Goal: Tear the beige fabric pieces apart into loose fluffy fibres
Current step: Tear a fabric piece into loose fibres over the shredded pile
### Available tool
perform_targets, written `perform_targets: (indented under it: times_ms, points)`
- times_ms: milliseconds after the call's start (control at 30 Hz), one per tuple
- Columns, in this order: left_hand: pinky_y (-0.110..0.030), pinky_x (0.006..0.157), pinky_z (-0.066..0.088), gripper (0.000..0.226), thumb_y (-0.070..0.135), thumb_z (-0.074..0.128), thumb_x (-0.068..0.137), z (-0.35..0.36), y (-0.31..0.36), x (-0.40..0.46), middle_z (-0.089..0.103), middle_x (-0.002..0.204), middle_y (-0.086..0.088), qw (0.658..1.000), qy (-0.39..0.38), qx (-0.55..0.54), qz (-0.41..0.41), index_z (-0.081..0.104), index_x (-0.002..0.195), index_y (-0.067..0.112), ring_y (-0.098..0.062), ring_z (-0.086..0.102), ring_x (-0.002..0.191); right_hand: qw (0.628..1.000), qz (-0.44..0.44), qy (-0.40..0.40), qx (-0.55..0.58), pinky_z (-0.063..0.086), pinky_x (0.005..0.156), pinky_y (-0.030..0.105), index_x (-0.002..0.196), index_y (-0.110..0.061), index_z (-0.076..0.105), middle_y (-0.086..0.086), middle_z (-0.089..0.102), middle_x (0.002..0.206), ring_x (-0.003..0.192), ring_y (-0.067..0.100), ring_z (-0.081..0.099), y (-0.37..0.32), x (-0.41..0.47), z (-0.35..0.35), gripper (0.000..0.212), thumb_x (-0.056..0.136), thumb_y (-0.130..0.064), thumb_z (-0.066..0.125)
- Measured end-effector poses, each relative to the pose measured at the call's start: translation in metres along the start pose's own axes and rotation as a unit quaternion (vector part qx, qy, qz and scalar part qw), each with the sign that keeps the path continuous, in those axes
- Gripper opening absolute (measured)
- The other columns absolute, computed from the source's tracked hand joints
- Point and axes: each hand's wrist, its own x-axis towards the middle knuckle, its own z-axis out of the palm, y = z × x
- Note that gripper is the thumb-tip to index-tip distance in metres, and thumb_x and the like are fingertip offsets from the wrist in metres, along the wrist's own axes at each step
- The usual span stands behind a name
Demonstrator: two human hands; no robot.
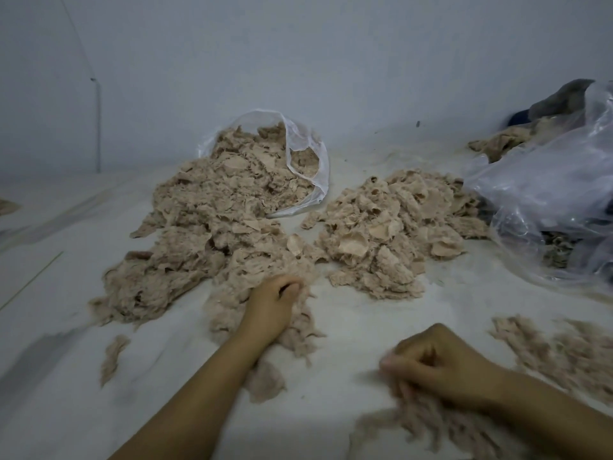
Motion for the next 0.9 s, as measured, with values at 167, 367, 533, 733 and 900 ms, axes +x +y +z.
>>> perform_targets:
  times_ms: [167, 367, 533, 733, 900]
  points:
    - [-0.025, 0.080, 0.042, 0.022, 0.014, 0.046, 0.097, 0.026, 0.019, 0.013, 0.064, 0.098, 0.002, 0.991, 0.064, -0.084, -0.086, 0.067, 0.105, 0.011, -0.015, 0.057, 0.092, 0.997, -0.010, 0.009, -0.076, 0.045, 0.070, 0.014, 0.086, -0.025, 0.072, -0.006, 0.070, 0.085, 0.076, 0.000, 0.060, -0.019, 0.039, 0.018, 0.021, 0.081, -0.044, 0.071]
    - [-0.018, 0.072, 0.047, 0.021, 0.011, 0.050, 0.094, 0.030, 0.028, 0.015, 0.068, 0.088, 0.004, 0.964, 0.102, -0.219, -0.109, 0.066, 0.086, 0.022, -0.012, 0.060, 0.082, 0.993, -0.039, 0.020, -0.106, 0.041, 0.076, 0.015, 0.084, -0.016, 0.071, -0.007, 0.059, 0.084, 0.080, 0.001, 0.052, -0.012, 0.068, 0.055, 0.011, 0.085, -0.026, 0.068]
    - [-0.017, 0.077, 0.050, 0.012, 0.031, 0.061, 0.087, 0.014, 0.032, 0.000, 0.071, 0.085, 0.010, 0.953, -0.054, -0.299, 0.023, 0.071, 0.081, 0.032, -0.005, 0.063, 0.084, 0.981, 0.072, 0.122, 0.136, 0.042, 0.054, 0.019, 0.075, -0.014, 0.056, -0.002, 0.059, 0.060, 0.052, 0.007, 0.052, -0.005, 0.072, 0.032, 0.018, 0.092, -0.012, 0.059]
    - [-0.014, 0.039, 0.032, 0.019, 0.015, 0.061, 0.090, 0.014, 0.033, -0.006, 0.055, 0.051, -0.003, 0.950, -0.172, -0.260, -0.012, 0.061, 0.072, 0.011, -0.004, 0.041, 0.037, 0.932, 0.128, 0.212, 0.263, 0.037, 0.048, 0.029, 0.080, -0.009, 0.051, 0.001, 0.051, 0.046, 0.041, 0.013, 0.045, 0.004, 0.087, 0.014, 0.018, 0.098, -0.012, 0.049]
    - [-0.013, 0.036, 0.024, 0.030, 0.023, 0.053, 0.092, 0.010, 0.032, -0.005, 0.052, 0.050, -0.008, 0.930, -0.196, -0.308, -0.031, 0.054, 0.066, 0.009, -0.005, 0.029, 0.033, 0.917, 0.133, 0.193, 0.323, 0.043, 0.048, 0.026, 0.079, -0.015, 0.057, 0.000, 0.056, 0.060, 0.051, 0.011, 0.052, 0.012, 0.089, 0.022, 0.021, 0.095, -0.028, 0.054]
